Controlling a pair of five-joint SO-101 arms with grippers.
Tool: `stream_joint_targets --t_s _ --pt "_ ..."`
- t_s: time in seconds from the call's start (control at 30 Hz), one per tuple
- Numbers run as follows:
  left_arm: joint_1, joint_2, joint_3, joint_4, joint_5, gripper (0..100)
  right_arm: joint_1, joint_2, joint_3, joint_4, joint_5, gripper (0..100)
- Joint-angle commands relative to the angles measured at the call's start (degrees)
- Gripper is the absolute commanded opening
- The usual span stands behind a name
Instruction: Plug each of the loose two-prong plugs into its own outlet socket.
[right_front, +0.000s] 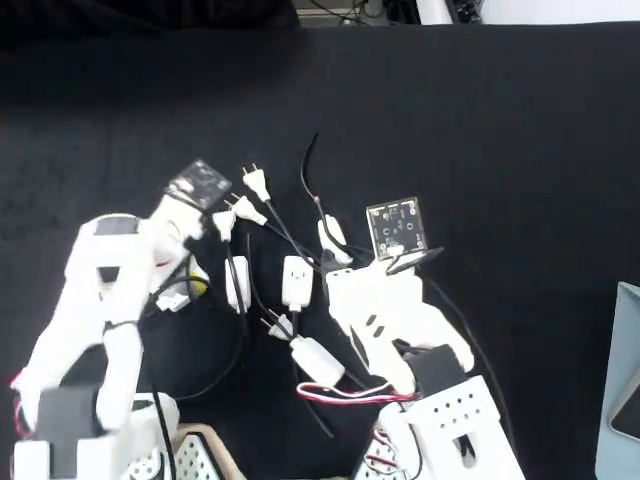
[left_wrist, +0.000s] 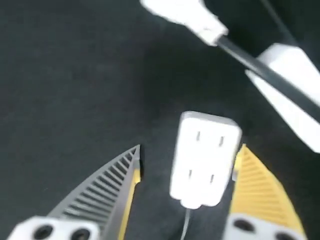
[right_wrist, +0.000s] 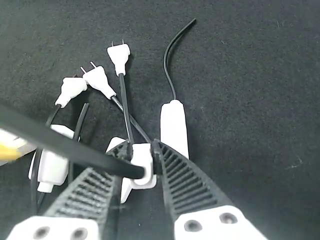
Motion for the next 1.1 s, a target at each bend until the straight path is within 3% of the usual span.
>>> stream_joint_targets --t_s 0.0,0.17,0.4,0.67,0.83,1.07 --pt "-2.7 -12.0 -0.3 4.0 1.8 30 0.6 -0.3 -1.1 -1.2 -0.4 1.2" --pt "-7.7 -25.9 0.3 5.7 10.6 30 -0.9 0.0 -4.2 -1.0 -0.4 1.2" --pt "-15.5 -38.2 5.4 8.7 26.9 30 -15.8 1.0 -7.3 -1.3 -0.4 1.2" --pt "-22.0 -47.9 13.1 8.4 39.7 30 -21.4 19.3 -18.6 -5.2 -0.6 1.2" --pt "-22.2 -53.9 20.3 3.4 45.0 30 -24.6 32.8 -21.5 -15.8 -0.4 1.1" --pt "-22.3 -60.0 26.8 1.1 45.7 30 -25.4 50.9 -31.3 -17.6 -0.6 1.1"
